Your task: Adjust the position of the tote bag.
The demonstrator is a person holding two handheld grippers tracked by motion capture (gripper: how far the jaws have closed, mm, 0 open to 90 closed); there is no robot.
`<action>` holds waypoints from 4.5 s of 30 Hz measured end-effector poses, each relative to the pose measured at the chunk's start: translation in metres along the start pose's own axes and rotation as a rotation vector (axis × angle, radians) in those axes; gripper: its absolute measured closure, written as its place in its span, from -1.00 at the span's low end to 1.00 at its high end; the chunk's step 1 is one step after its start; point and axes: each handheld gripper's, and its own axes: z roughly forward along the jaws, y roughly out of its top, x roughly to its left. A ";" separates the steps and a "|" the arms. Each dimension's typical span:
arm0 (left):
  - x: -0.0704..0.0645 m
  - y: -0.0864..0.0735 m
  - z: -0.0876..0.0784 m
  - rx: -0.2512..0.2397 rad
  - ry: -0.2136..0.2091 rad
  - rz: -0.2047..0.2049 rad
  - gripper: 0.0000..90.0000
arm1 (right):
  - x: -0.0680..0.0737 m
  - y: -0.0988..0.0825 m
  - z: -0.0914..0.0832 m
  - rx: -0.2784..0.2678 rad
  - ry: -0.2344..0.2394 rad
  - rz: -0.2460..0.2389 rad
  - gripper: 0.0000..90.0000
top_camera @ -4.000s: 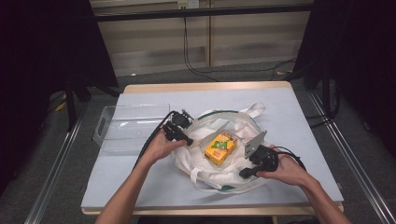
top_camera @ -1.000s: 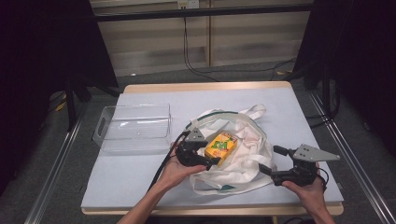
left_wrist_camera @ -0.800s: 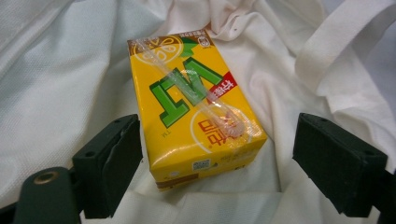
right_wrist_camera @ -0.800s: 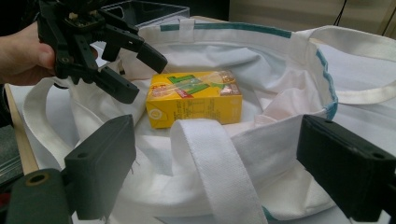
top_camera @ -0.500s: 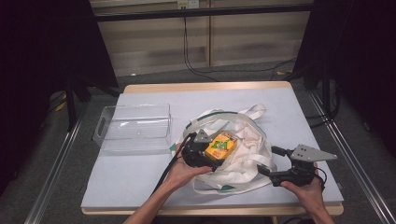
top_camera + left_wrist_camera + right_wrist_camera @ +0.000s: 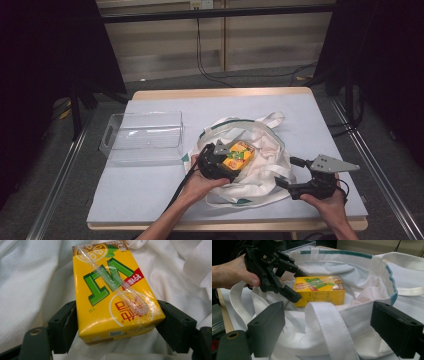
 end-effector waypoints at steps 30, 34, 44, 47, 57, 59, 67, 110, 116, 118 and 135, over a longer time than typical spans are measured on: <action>0.017 0.016 -0.041 0.039 -0.103 0.033 -0.39 | -0.001 0.000 -0.002 -0.007 0.005 0.007 -0.70; 0.022 0.020 -0.050 0.066 -0.098 0.051 -0.39 | -0.001 0.000 -0.002 -0.009 0.017 0.003 -0.67; 0.028 0.036 -0.055 0.197 -0.123 0.087 -0.39 | -0.002 0.000 -0.003 -0.008 0.017 0.014 -0.70; 0.029 0.037 -0.055 0.251 -0.125 0.102 -0.39 | -0.002 0.000 -0.002 -0.004 0.027 0.013 -0.70; 0.027 0.038 -0.047 0.357 -0.112 0.093 -0.39 | 0.000 0.000 0.000 0.004 0.032 0.011 -0.72; 0.028 0.035 -0.043 0.367 -0.118 0.089 -0.39 | 0.000 0.000 0.000 -0.002 0.033 0.015 -0.72; 0.027 0.022 -0.040 0.331 -0.104 0.080 -0.39 | 0.000 0.000 0.000 -0.003 0.023 0.016 -0.71; 0.021 -0.051 -0.040 -0.299 -0.002 0.042 -0.65 | 0.005 0.000 0.001 -0.015 0.068 0.013 -0.71; 0.021 -0.054 -0.037 -0.304 0.002 0.042 -0.68 | 0.005 0.001 -0.001 -0.018 0.071 0.017 -0.71; 0.021 -0.055 -0.037 -0.307 0.000 0.044 -0.68 | 0.005 0.001 -0.001 -0.026 0.073 0.016 -0.71; 0.018 -0.056 -0.030 -0.280 0.008 0.065 -0.41 | 0.005 -0.001 0.000 -0.018 0.079 0.007 -0.71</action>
